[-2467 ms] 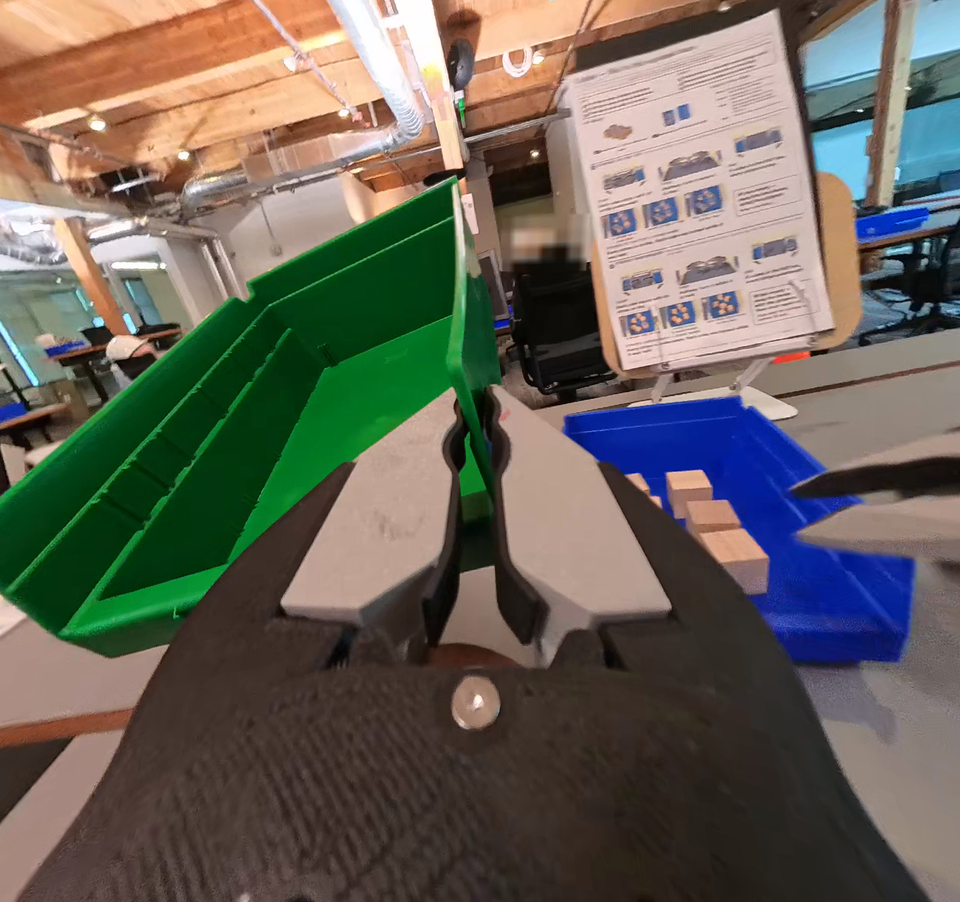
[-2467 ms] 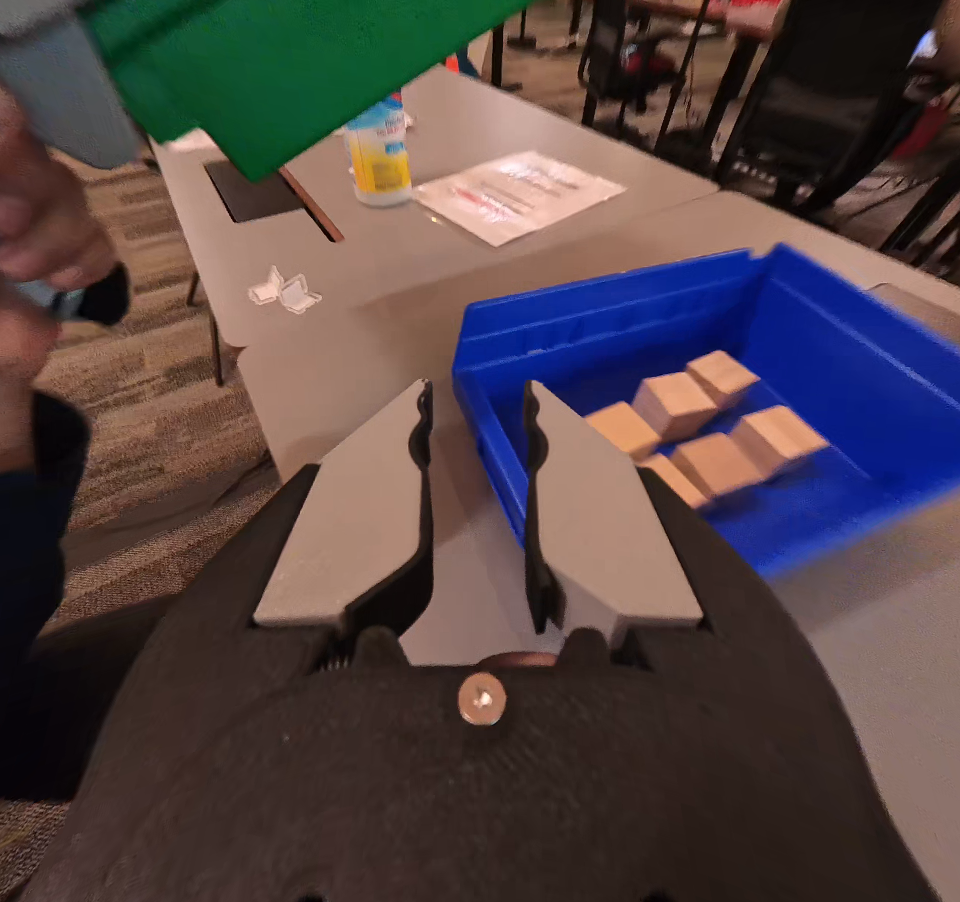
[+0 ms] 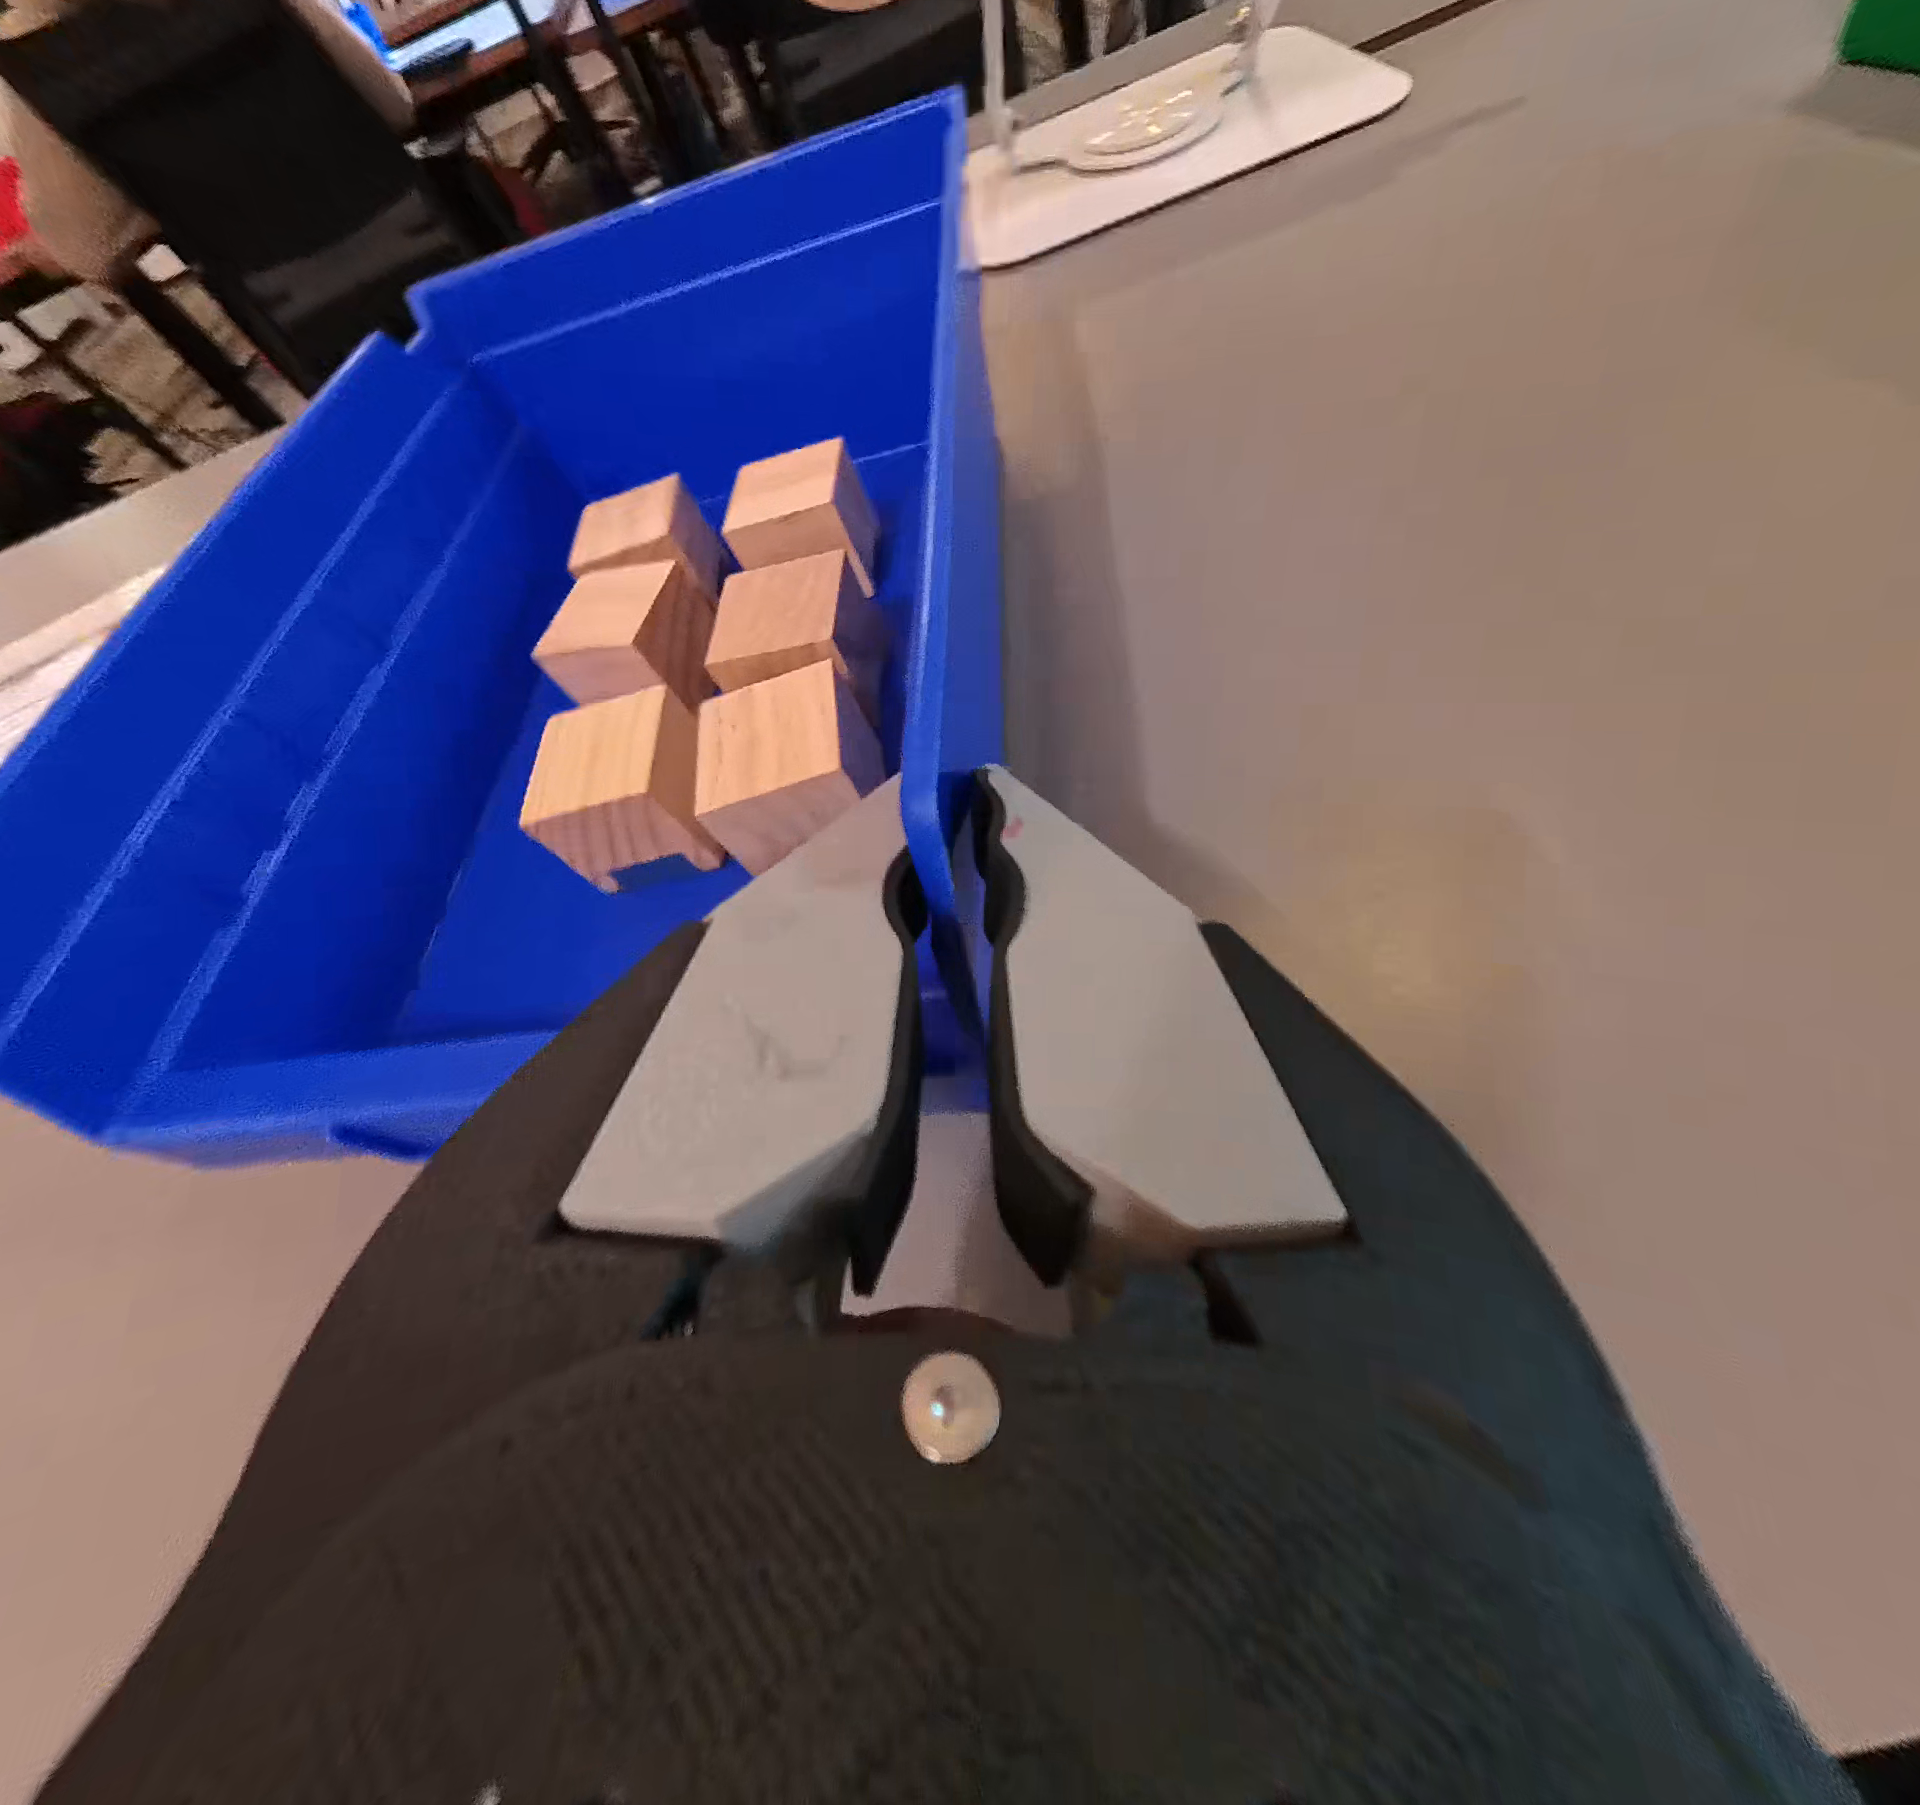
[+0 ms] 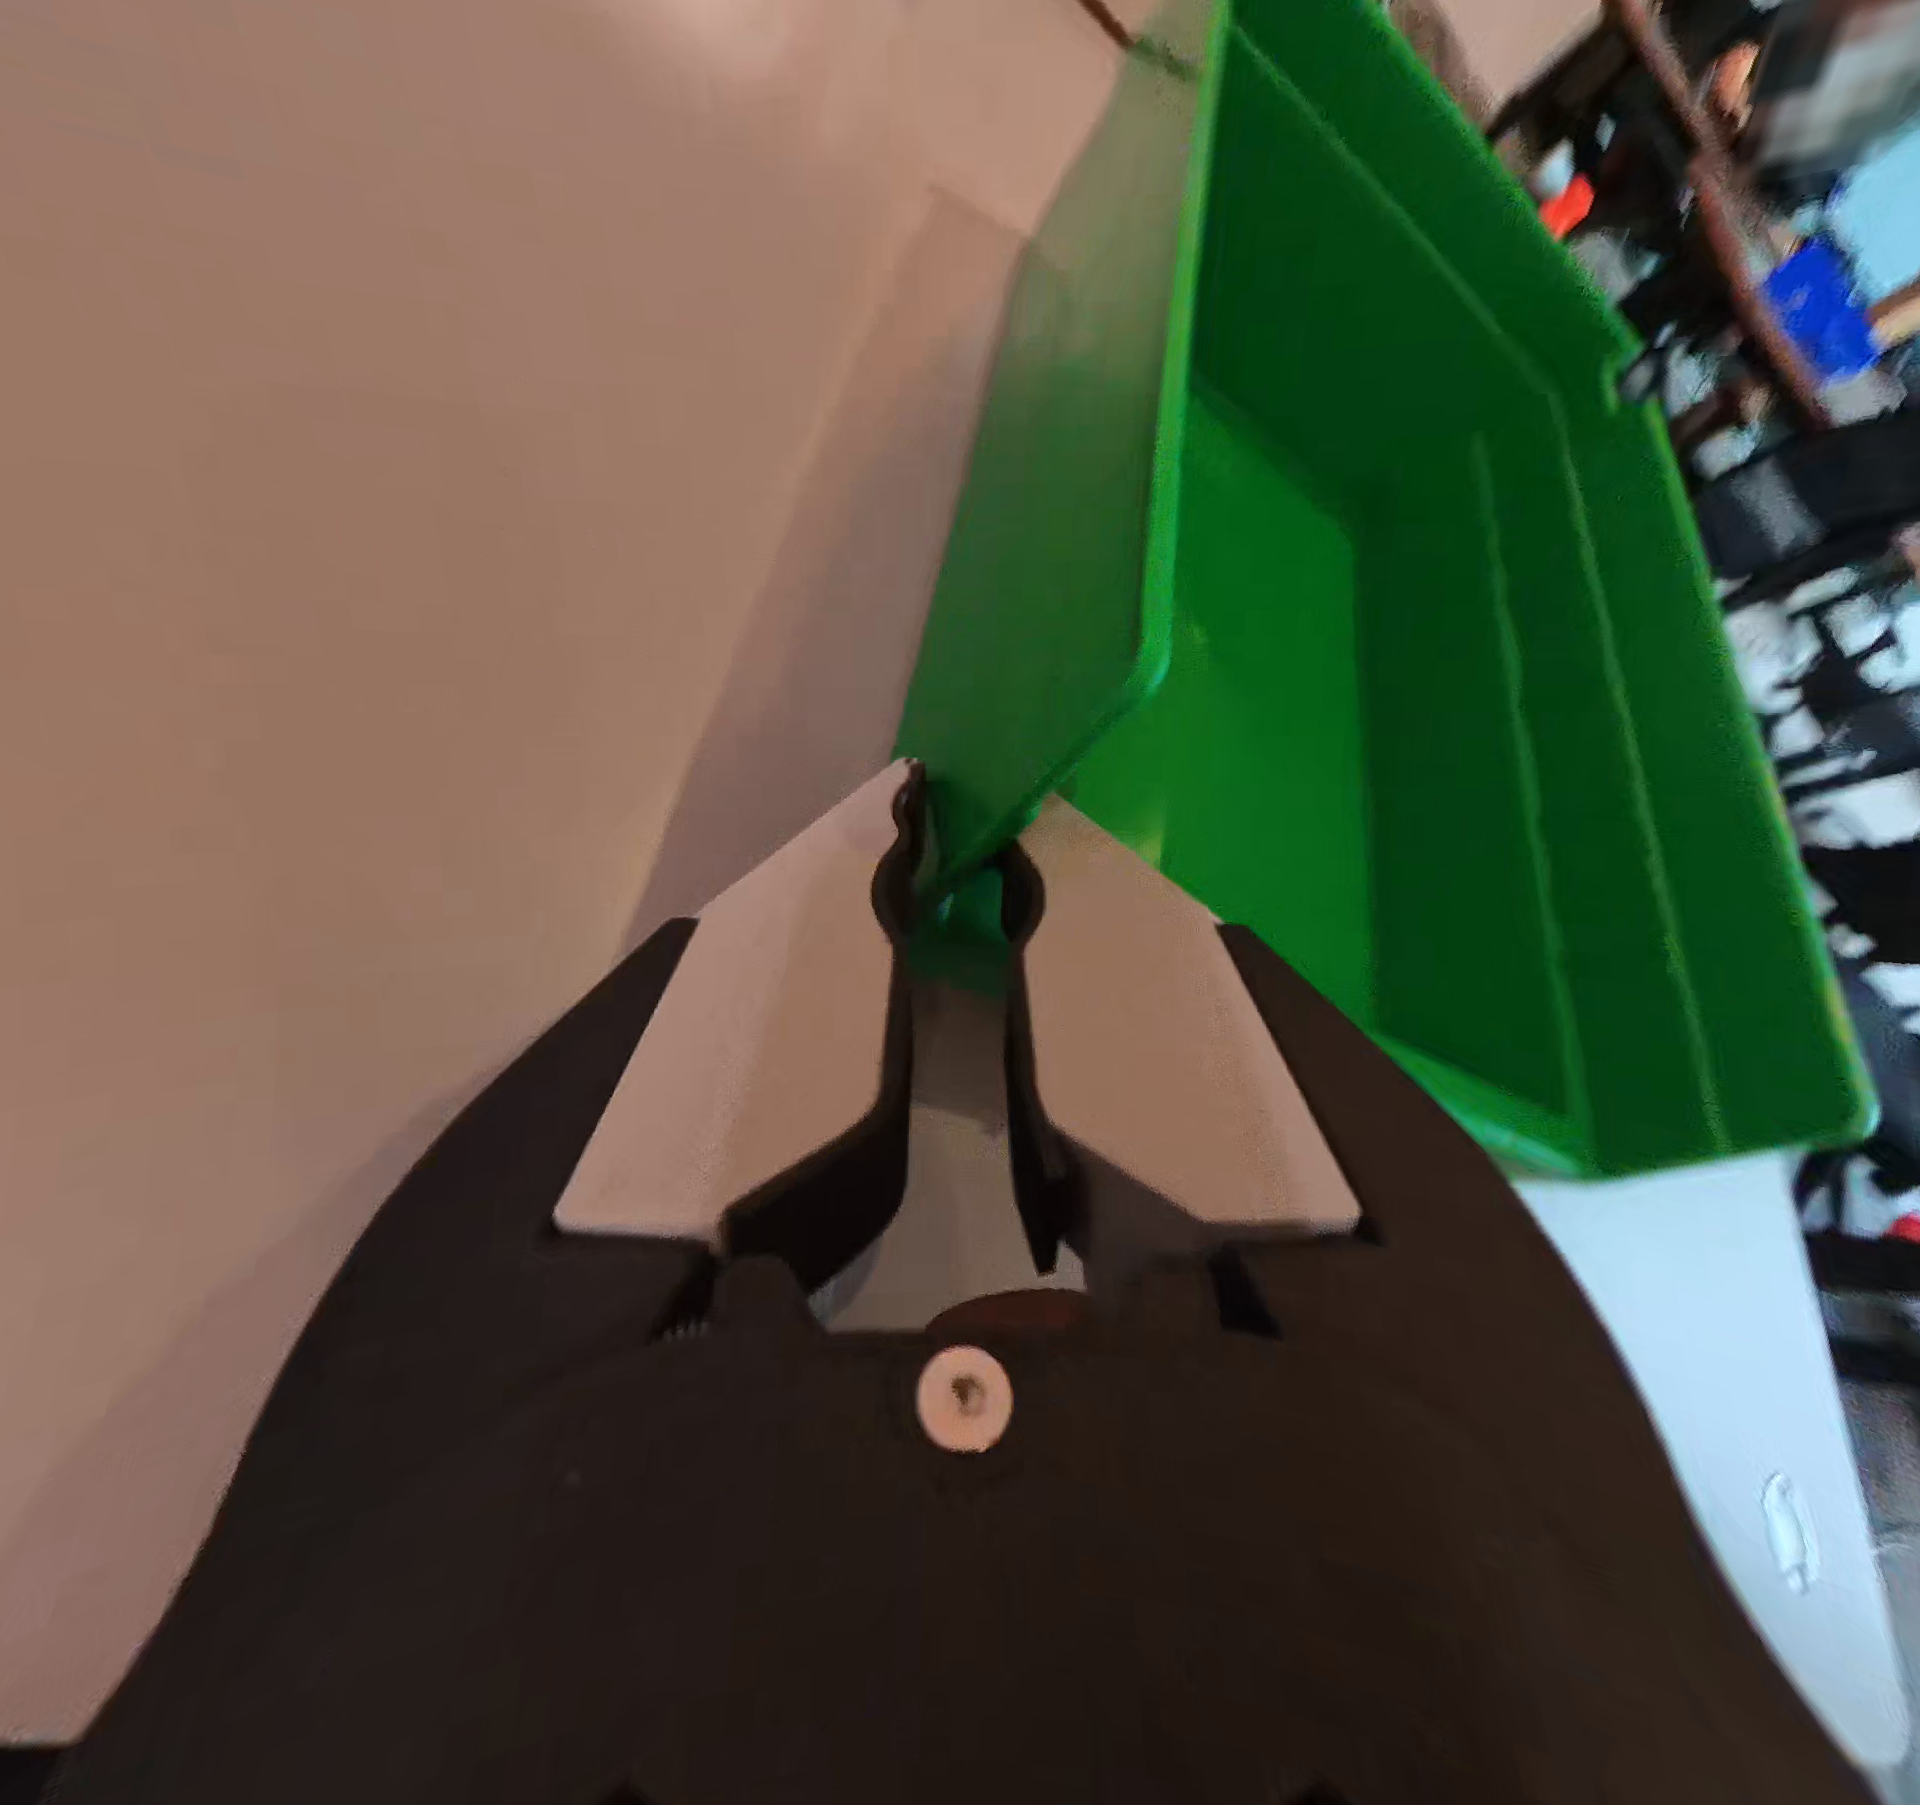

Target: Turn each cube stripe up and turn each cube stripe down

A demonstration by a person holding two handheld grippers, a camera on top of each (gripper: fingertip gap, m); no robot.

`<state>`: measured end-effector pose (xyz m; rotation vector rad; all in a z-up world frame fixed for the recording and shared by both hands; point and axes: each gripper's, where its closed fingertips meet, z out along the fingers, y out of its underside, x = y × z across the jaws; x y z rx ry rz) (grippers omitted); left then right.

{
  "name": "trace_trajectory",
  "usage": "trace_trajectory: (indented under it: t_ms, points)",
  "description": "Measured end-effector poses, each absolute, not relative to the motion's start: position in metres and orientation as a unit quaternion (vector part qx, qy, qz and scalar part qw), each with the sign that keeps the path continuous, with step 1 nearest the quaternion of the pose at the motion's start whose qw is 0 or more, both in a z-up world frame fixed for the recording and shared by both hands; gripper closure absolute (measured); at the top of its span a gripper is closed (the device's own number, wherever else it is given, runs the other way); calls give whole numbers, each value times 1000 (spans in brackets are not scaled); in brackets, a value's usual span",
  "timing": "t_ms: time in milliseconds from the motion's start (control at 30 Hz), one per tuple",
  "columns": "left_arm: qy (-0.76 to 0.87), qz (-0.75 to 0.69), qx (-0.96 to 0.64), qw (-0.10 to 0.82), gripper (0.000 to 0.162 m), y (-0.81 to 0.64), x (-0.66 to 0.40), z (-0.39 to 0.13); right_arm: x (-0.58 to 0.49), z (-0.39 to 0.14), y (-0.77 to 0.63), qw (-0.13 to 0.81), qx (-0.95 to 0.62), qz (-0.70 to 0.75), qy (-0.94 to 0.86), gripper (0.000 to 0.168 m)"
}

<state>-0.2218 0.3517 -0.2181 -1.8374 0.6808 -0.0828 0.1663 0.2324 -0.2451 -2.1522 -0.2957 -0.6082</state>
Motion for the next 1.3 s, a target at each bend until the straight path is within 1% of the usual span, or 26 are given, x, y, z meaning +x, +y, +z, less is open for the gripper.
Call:
trace_trajectory:
  t_ms: [100, 200, 367, 433, 467, 567, 600, 633, 700, 733, 767, 800, 833, 900, 967, 1000, 1100, 1133, 1233, 1300]
  points:
    - [280, -9, -782, 557, 158, 350, -218, -219, 188, -246, 221, 414, -890, -179, -66, 164]
    - [309, 16, -759, 574, 151, 344, -203, -216, 205, -247, 211, 406, -899, -157, -36, 163]
    - [313, 16, -761, 568, 152, 343, -203, -216, 185, -247, 211, 418, -899, -131, -18, 168]
    - [316, 14, -758, 570, 150, 343, -203, -217, 171, -246, 224, 424, -889, -168, -38, 167]
    - [324, 10, -756, 569, 146, 341, -202, -217, 166, -246, 232, 425, -885, -184, -47, 165]
    - [351, -42, -751, 558, 133, 329, -203, -214, 148, -245, 250, 437, -880, -173, -67, 158]
    - [350, -69, -750, 556, 125, 324, -207, -209, 142, -242, 254, 451, -875, -159, -75, 151]
    - [356, -100, -751, 547, 120, 318, -211, -204, 135, -235, 256, 473, -867, -141, -76, 139]
    - [366, -152, -752, 527, 113, 308, -224, -197, 117, -207, 255, 546, -829, -93, -84, 120]
    - [358, -161, -754, 527, 112, 309, -236, -192, 115, -189, 252, 584, -803, -82, -84, 119]
    - [348, -164, -757, 528, 111, 313, -251, -188, 123, -175, 247, 610, -784, -92, -74, 121]
    - [337, -161, -762, 529, 109, 317, -266, -185, 136, -170, 242, 609, -783, -110, -58, 124]
    - [326, -155, -768, 529, 108, 321, -281, -184, 146, -175, 238, 584, -802, -114, -49, 123]
    - [315, -146, -777, 526, 110, 325, -304, -184, 146, -187, 231, 554, -828, -67, -47, 117]
    - [313, -147, -775, 528, 114, 326, -314, -184, 133, -191, 228, 556, -829, -16, -53, 115]
    - [320, -149, -770, 531, 116, 328, -313, -184, 128, -189, 228, 560, -827, -12, -57, 112]
    - [364, -122, -759, 526, 121, 344, -301, -182, 98, -159, 234, 604, -791, -26, -96, 108]
    - [387, -112, -756, 516, 120, 351, -294, -181, 85, -147, 236, 614, -781, -27, -113, 106]
    - [481, -114, -742, 452, 117, 363, -270, -182, 44, -121, 240, 628, -763, 5, -155, 103]
    - [536, -73, -731, 416, 119, 382, -268, -187, 22, -109, 241, 632, -754, 36, -175, 102]
